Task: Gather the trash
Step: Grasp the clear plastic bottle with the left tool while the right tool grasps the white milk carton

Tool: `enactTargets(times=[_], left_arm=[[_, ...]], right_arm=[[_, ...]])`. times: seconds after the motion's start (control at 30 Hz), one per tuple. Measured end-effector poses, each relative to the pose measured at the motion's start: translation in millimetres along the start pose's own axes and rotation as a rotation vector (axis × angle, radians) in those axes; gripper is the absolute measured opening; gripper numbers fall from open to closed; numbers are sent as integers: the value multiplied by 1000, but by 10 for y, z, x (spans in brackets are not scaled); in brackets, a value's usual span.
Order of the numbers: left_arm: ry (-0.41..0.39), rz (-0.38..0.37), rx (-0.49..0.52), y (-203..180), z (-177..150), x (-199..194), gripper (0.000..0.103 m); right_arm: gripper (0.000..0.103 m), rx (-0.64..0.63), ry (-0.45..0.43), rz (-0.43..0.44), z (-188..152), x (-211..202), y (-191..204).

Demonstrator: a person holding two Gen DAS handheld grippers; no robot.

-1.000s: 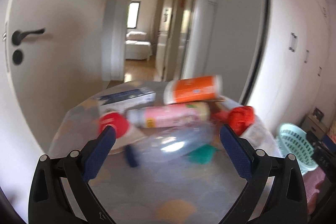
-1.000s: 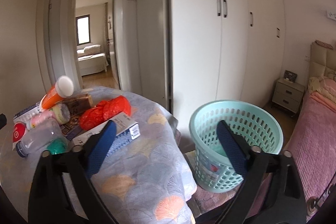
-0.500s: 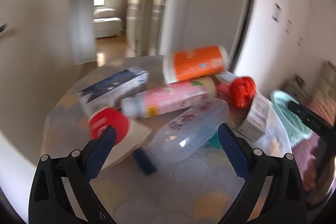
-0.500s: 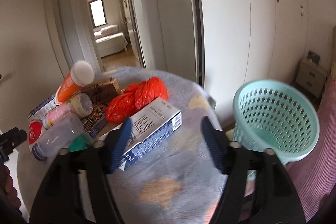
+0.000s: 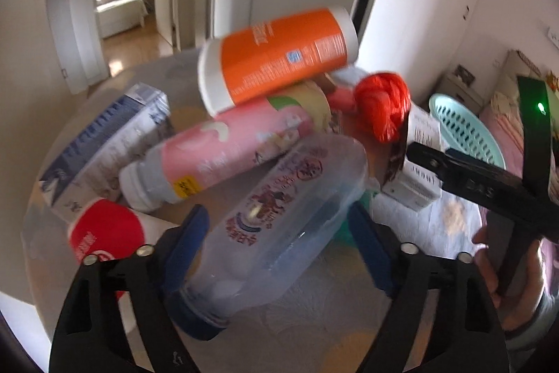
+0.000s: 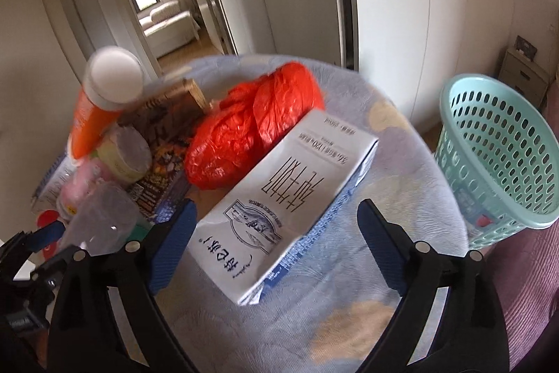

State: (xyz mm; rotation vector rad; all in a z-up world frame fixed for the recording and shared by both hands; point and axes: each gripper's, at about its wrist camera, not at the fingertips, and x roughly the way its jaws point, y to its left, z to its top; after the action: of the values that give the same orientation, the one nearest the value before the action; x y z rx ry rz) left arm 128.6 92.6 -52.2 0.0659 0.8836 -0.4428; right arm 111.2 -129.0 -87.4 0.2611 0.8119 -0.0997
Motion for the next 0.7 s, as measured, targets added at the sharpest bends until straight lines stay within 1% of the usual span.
enactTargets(times=[0.03,0.1,0.17,0.2,0.27,0.37,0.47,0.57,0.63,0.7], left_arm=[[5,13,9,-31,-12,12,76],[12,31,28,-87,-29,-11,73],[34,32,34,-139,-37,-18,72],[43,30,31,-126,-52,-62,72],[61,30,31,-167,-92,-85,72],[80,8,26,-246,-166,-94,72],[94,-22,21,-295,-223,-107,72],[83,-16,23,-328,-266,-107,72],[74,-27,0,-296,-268,-81,72],[58,-59,-38,-202,-267,-69,72]], right_arm=[[89,6,16,10,0,48,0],[88,6,18,14,-6,63,-10],[88,-11,22,13,4,51,-27],[82,-21,26,22,-2,39,-46],[76,-24,37,47,-18,25,-118],[73,-20,47,59,-28,-31,-263],[73,-4,62,66,-20,-46,-435],[73,67,69,133,80,-41,-522],[74,104,69,158,128,-19,-504],[81,119,64,159,156,30,-421]])
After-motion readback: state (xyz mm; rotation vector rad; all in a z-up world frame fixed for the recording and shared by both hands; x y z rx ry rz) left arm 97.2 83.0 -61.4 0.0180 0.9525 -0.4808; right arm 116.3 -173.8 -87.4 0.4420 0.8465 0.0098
